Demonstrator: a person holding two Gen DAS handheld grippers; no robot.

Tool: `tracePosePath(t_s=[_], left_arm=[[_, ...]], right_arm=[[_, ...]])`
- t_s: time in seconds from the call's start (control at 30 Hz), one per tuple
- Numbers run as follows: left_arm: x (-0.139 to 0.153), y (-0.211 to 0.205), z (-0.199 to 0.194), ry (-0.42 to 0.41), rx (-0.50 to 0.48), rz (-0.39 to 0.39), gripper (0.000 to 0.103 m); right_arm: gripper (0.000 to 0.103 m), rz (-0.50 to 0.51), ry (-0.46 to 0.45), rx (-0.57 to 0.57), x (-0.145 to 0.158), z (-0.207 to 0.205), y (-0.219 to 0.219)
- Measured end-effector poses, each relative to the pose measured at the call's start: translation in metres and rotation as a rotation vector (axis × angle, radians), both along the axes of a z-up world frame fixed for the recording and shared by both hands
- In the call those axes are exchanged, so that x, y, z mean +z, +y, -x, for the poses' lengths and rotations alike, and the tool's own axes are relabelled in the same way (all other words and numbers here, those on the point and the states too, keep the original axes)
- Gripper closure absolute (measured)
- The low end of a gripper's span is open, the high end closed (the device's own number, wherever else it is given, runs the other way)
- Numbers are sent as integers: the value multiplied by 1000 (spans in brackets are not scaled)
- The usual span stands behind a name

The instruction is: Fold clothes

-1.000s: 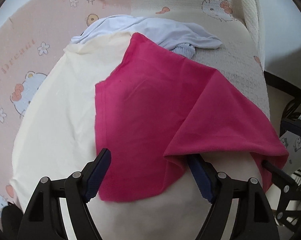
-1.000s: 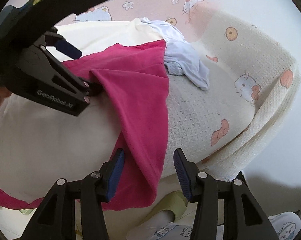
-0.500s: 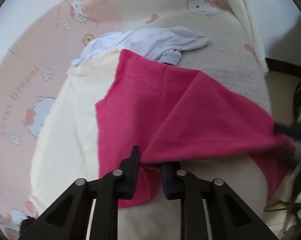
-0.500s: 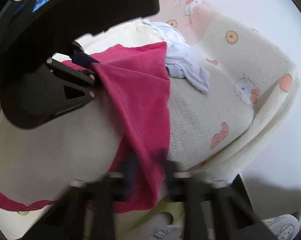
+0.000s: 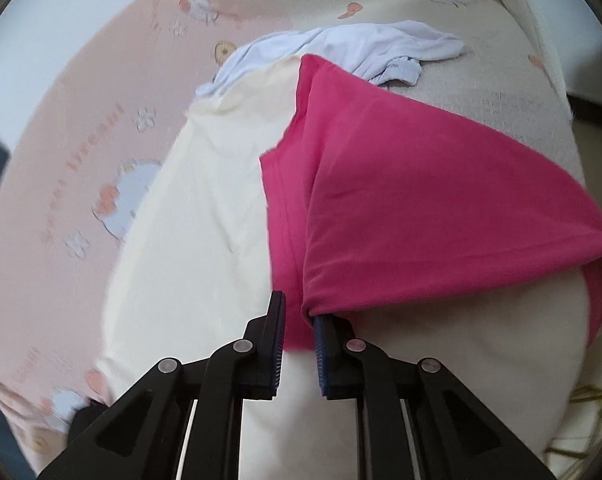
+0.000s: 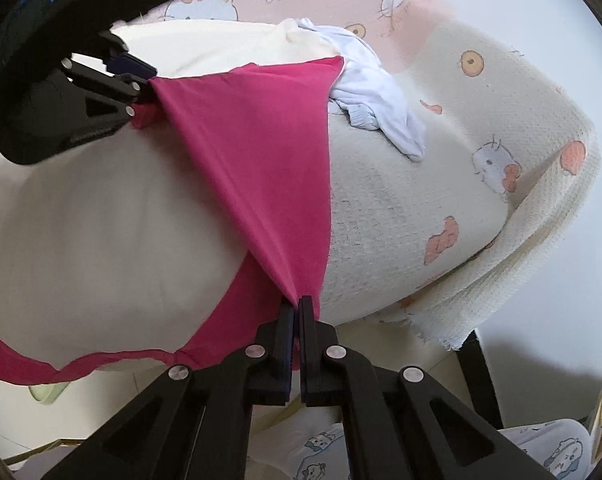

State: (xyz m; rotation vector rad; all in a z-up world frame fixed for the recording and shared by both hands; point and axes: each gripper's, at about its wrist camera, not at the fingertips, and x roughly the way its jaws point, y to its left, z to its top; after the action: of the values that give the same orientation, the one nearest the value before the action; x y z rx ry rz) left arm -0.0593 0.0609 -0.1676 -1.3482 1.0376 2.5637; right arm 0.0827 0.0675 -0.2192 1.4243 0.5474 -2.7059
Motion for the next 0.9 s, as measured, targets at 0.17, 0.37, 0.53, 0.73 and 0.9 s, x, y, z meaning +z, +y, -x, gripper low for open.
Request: tracePosePath(t_s=[0.17, 0.37, 0.53, 0.73, 0.9], left_arm=[[1, -19, 21, -90, 129, -188, 89], [24, -76, 21, -319, 384, -793, 85], [31, -106, 1, -298, 545, -979, 56], [24, -96, 6, -234, 562, -849, 51], [22, -65, 13, -188, 397, -524, 51]], right_arm=[[103, -2, -20, -17, -1, 0, 5], [101, -16, -72, -33, 0, -9, 8], [100, -37, -50, -15, 5, -19, 7], [72, -56, -15, 1, 7, -20, 9], [71, -52, 41, 27, 14, -16, 8]])
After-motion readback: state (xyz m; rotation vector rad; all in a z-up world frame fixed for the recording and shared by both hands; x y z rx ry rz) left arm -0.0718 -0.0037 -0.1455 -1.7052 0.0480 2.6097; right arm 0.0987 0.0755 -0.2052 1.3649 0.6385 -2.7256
